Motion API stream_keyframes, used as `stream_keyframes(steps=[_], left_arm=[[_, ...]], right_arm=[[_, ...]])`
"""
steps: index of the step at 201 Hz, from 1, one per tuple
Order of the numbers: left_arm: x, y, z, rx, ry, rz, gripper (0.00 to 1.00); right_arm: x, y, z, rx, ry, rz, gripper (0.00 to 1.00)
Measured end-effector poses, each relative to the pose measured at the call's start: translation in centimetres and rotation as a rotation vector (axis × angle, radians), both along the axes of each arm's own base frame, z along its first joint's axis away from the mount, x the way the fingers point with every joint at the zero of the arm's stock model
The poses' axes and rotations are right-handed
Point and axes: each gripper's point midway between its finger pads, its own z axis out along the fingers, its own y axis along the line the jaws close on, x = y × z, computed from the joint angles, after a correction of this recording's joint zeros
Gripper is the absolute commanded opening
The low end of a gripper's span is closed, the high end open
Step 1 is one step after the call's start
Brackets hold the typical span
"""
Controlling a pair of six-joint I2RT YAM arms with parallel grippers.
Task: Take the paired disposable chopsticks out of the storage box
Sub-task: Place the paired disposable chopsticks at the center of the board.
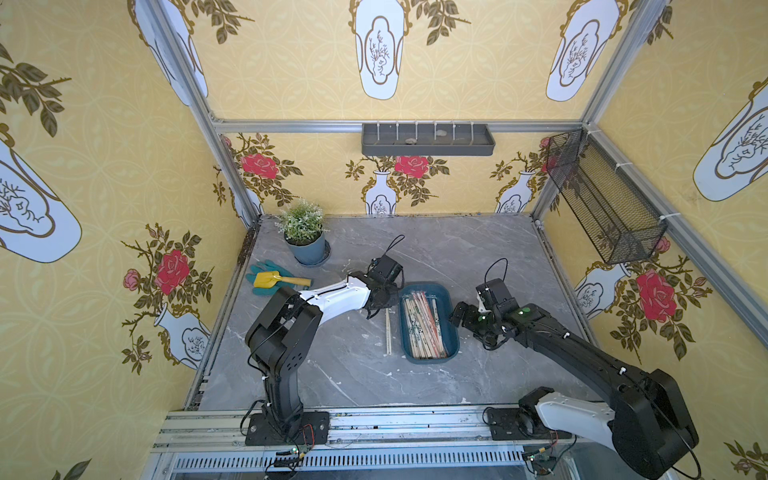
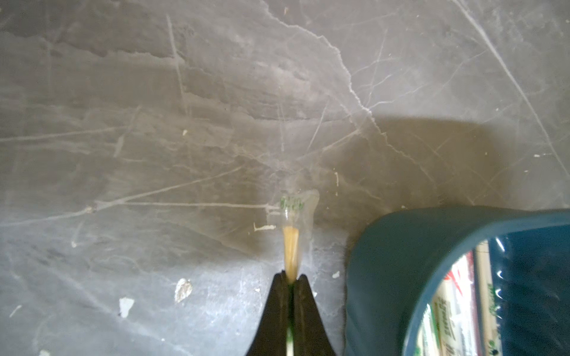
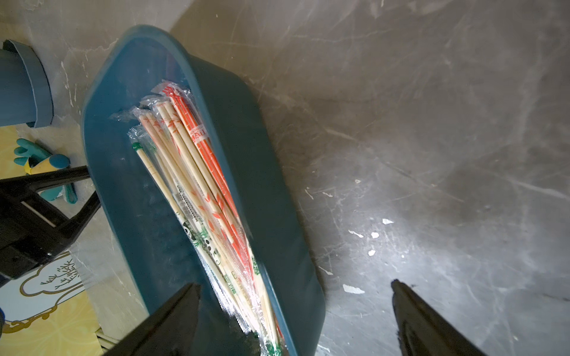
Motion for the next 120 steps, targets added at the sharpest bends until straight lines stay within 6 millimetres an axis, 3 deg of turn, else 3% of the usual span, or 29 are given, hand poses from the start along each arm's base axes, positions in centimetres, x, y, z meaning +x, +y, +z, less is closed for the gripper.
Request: stream_keyframes(steps=[74,120], left_arm=[[-2.0,0.1,-1.9,-0.038,0.072,0.032,0.04],[-2.3,-0.6,-1.8,-0.068,0.08,0.026,0.24]], right_arm=[[0.2,0.1,-0.1,-0.02,0.003,0.001,0.98],[0.3,0.2,0.2,-0.025,-0.005,0.005,0.97]])
